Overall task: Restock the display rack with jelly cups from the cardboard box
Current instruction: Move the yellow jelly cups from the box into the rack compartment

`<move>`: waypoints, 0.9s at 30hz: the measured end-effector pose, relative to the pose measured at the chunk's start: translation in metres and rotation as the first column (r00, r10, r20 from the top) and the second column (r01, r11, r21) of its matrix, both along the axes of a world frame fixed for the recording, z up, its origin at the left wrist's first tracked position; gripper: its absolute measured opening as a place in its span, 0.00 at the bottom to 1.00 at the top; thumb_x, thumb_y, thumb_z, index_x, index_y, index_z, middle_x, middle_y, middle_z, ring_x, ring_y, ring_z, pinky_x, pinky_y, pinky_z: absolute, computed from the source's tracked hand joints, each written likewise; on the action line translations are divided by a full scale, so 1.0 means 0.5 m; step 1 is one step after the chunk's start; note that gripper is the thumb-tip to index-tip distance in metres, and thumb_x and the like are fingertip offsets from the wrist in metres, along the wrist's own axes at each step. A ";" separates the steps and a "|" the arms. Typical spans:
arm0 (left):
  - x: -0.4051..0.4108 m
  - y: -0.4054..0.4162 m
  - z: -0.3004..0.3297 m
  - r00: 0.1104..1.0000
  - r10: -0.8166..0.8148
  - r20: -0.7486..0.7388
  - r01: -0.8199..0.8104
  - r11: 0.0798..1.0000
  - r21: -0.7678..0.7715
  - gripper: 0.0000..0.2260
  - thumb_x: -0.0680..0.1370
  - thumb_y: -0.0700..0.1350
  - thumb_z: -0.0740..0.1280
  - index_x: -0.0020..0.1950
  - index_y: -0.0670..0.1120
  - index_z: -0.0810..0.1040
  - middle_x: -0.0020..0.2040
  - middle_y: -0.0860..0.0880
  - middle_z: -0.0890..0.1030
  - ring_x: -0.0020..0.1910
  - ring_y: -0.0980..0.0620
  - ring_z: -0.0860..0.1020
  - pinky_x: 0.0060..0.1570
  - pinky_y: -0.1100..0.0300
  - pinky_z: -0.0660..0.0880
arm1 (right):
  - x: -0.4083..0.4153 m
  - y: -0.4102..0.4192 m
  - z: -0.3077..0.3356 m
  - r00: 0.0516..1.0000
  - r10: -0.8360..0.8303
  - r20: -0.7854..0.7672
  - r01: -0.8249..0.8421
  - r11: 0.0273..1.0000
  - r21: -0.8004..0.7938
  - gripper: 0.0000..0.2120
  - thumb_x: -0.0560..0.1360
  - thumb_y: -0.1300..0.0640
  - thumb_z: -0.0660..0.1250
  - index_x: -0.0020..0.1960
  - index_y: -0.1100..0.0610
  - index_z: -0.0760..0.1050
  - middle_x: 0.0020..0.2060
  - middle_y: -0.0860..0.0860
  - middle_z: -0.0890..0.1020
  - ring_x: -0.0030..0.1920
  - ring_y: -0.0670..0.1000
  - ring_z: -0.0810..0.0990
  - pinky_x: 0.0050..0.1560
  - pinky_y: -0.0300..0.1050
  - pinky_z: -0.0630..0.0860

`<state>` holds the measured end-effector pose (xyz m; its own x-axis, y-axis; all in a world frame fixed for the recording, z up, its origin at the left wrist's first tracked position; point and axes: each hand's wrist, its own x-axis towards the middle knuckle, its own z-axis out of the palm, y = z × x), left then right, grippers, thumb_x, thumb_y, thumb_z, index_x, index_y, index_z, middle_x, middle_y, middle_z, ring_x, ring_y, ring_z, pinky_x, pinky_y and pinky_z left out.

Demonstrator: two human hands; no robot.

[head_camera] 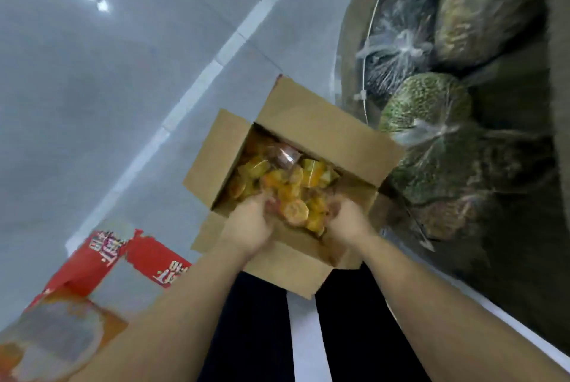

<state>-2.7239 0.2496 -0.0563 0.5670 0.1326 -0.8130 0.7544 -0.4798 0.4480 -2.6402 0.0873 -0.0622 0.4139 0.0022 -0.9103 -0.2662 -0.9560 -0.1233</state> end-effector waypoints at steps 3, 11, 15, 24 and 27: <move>0.029 -0.046 -0.109 0.986 -0.164 0.029 0.165 0.986 -0.033 0.21 0.74 0.43 0.68 0.66 0.45 0.70 0.63 0.44 0.74 0.62 0.45 0.72 0.62 0.55 0.69 | 0.033 0.004 -0.111 0.997 -0.029 0.075 0.032 0.999 -0.034 0.19 0.73 0.55 0.68 0.61 0.61 0.74 0.57 0.60 0.80 0.58 0.60 0.77 0.59 0.51 0.74; 0.041 -0.111 -0.247 0.843 -0.538 0.002 0.536 0.841 0.078 0.31 0.74 0.44 0.67 0.73 0.47 0.57 0.68 0.43 0.64 0.64 0.41 0.69 0.57 0.49 0.71 | 0.026 0.069 -0.269 0.960 -0.111 0.256 0.153 0.977 -0.152 0.28 0.69 0.40 0.69 0.58 0.61 0.76 0.59 0.59 0.79 0.60 0.59 0.77 0.55 0.48 0.74; 0.038 -0.088 -0.238 0.929 -0.367 0.045 0.367 0.930 -0.012 0.27 0.73 0.48 0.67 0.70 0.47 0.63 0.66 0.44 0.69 0.61 0.40 0.73 0.55 0.49 0.72 | 0.020 0.047 -0.270 0.921 -0.244 0.303 0.271 0.961 -0.050 0.24 0.69 0.46 0.72 0.58 0.60 0.75 0.56 0.58 0.80 0.57 0.59 0.79 0.54 0.48 0.74; 0.014 0.000 0.041 0.902 0.411 0.133 -0.338 0.864 -0.374 0.23 0.64 0.41 0.78 0.53 0.48 0.71 0.46 0.55 0.79 0.45 0.57 0.77 0.46 0.65 0.72 | -0.020 -0.024 0.025 0.741 -0.667 -0.078 0.642 0.669 0.374 0.17 0.69 0.67 0.68 0.53 0.49 0.76 0.54 0.55 0.82 0.52 0.52 0.80 0.58 0.50 0.76; 0.030 0.014 0.222 0.818 0.555 0.151 -0.403 0.740 -0.539 0.22 0.66 0.36 0.76 0.56 0.47 0.73 0.50 0.55 0.80 0.49 0.61 0.78 0.50 0.71 0.72 | -0.048 0.006 0.220 0.786 -0.613 -0.084 0.553 0.636 0.539 0.18 0.60 0.64 0.68 0.46 0.47 0.79 0.43 0.42 0.84 0.46 0.42 0.80 0.52 0.40 0.75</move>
<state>-2.7087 0.2565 0.0548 0.7445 0.1037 -0.6596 0.6262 0.2344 0.7436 -2.6642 0.0901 0.0475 0.5785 0.1753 -0.7966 -0.7037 -0.3867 -0.5961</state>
